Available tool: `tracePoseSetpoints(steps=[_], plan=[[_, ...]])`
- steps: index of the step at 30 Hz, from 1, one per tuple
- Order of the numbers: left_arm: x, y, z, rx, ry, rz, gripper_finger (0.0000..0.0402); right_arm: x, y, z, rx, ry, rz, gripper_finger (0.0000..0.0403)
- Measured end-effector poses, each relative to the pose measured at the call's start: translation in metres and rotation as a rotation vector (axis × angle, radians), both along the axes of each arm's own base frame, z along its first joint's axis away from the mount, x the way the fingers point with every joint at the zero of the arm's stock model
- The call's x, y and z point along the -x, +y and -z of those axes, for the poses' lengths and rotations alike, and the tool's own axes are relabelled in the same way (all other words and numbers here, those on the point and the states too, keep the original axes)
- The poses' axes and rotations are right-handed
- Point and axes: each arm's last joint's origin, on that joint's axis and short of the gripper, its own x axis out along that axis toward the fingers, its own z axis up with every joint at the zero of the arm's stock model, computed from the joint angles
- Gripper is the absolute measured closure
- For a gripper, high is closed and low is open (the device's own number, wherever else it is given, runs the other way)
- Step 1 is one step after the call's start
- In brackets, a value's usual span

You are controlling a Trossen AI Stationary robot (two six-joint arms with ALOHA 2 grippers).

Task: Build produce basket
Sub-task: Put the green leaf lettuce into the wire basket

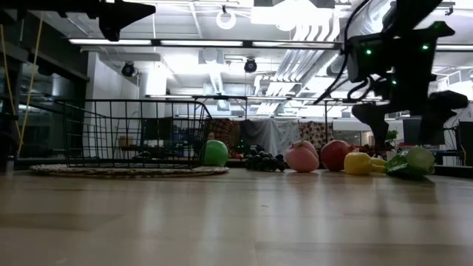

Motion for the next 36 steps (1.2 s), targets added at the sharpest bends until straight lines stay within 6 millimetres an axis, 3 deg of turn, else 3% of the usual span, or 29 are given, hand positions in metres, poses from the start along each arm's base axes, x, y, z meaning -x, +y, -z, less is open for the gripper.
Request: tracePoseSetpoints(steps=[5,12,27,36], plan=[[0.000,0.000,0.001,0.003,0.013,0.000,0.0154,0.008,0.003,0.008,0.005,-0.140,0.022,0.0022],[0.000,0.000,0.001,0.005,0.009,0.000,0.0154,0.018,0.004,0.016,0.018,-0.090,0.001,0.0022],[0.000,0.000,0.001,0.004,0.010,-0.004,0.0154,0.034,0.005,0.052,0.039,-0.190,0.085,0.0022],[0.000,0.000,0.001,0.004,0.009,-0.004,0.0154,0.036,0.006,0.054,0.025,-0.154,0.040,0.0022]])
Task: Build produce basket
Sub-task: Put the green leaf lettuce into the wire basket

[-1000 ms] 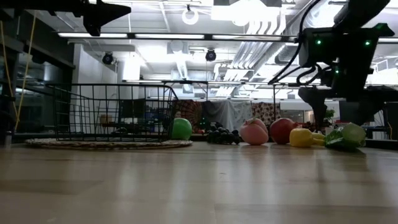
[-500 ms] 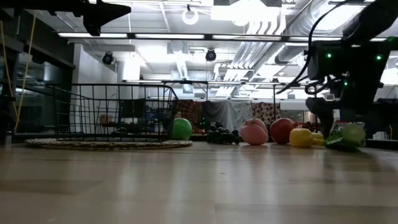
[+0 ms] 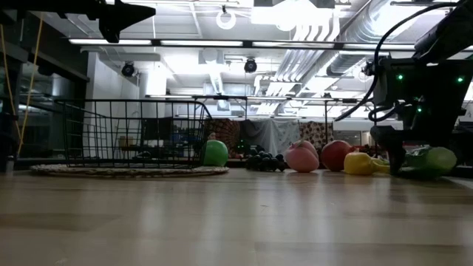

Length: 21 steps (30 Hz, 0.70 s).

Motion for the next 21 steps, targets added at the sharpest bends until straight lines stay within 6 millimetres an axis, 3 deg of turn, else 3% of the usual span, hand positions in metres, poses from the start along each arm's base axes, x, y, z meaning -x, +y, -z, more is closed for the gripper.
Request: tracePoseSetpoints(steps=[14,21], plan=[[0.0000,0.0000,0.0000,0.000,0.000,0.000,0.0154,-0.0011,0.0004,0.0003,-0.019,0.008,-0.037,0.0026],[0.0000,0.0000,0.0000,0.000,0.000,0.000,0.0154,0.0000,0.0008,0.0004,-0.032,0.018,-0.038,0.0080]])
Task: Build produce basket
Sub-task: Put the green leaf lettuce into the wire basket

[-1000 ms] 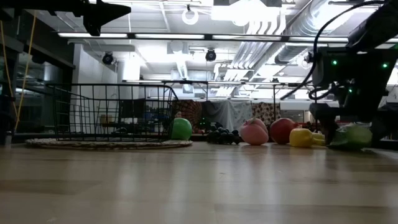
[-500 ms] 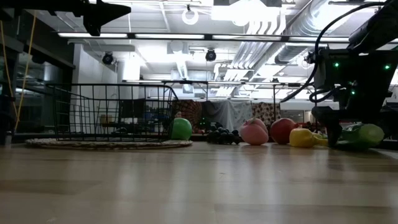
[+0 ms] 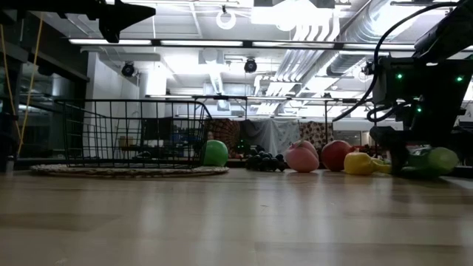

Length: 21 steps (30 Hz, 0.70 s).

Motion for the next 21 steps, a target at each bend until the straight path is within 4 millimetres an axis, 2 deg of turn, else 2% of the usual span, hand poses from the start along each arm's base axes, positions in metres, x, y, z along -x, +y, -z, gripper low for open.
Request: tracePoseSetpoints(steps=[6,11,16,21], plan=[[0.000,0.000,0.000,0.000,0.000,0.000,0.0154,0.000,0.000,0.000,-0.007,-0.001,-0.001,0.0142],[0.000,0.000,0.000,0.000,0.000,0.000,0.0154,-0.001,0.003,-0.007,-0.045,0.045,-0.065,0.0177],[0.000,0.000,0.000,0.000,-0.002,0.000,0.0154,-0.008,0.009,-0.039,-0.032,0.078,-0.147,0.0199],[0.000,0.000,0.000,0.001,-0.003,0.000,0.0154,-0.018,0.015,-0.077,0.012,0.039,-0.245,0.0211]])
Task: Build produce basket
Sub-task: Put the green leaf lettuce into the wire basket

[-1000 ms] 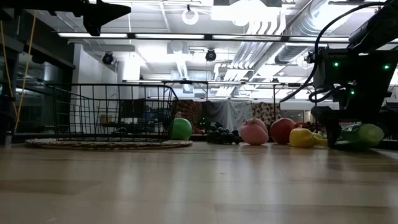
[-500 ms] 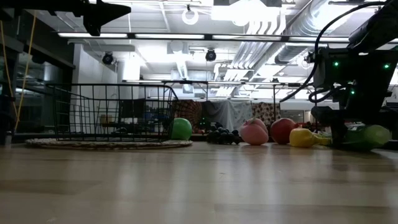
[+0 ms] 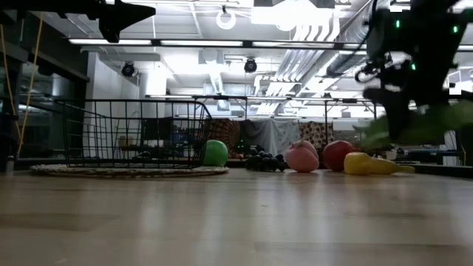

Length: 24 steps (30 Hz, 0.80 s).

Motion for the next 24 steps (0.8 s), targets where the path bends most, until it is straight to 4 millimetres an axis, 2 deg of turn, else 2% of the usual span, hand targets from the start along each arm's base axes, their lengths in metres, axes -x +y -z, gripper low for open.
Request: tracePoseSetpoints(steps=[6,11,19,24], plan=[[0.000,0.000,0.000,0.001,0.000,0.000,0.0154,-0.014,0.011,-0.042,0.199,-0.080,-0.165,0.0213],[0.000,0.000,0.000,0.000,0.002,0.000,0.0154,-0.033,0.022,-0.056,0.402,-0.204,-0.300,0.0213],[0.000,0.000,0.000,0.001,0.002,0.001,0.0154,-0.050,0.025,-0.050,0.568,-0.246,-0.428,0.0213],[0.000,0.000,0.000,0.002,0.001,0.001,0.0154,-0.047,0.023,-0.022,0.614,-0.242,-0.445,0.0213]])
